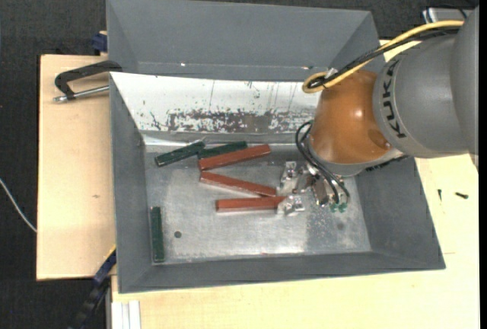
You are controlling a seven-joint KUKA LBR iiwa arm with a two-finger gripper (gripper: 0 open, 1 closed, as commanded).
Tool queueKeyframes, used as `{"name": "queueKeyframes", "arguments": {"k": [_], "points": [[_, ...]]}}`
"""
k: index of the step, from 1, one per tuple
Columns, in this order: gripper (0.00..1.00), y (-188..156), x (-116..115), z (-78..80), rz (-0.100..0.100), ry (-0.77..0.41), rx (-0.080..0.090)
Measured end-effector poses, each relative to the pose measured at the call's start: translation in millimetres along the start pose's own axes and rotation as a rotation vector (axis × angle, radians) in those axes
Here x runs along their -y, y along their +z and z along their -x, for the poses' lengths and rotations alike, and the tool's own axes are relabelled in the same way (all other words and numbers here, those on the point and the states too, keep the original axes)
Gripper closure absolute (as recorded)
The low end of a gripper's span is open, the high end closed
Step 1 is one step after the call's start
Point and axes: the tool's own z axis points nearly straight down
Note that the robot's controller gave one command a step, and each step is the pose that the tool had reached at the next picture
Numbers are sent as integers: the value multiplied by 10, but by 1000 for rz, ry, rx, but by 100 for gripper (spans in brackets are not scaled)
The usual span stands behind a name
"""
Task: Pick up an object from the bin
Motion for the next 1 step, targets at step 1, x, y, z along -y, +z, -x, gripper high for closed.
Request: {"name": "queueKeyframes", "arguments": {"k": [1], "points": [[100, -2049, -64, 326, 7, -45, 8]]}}
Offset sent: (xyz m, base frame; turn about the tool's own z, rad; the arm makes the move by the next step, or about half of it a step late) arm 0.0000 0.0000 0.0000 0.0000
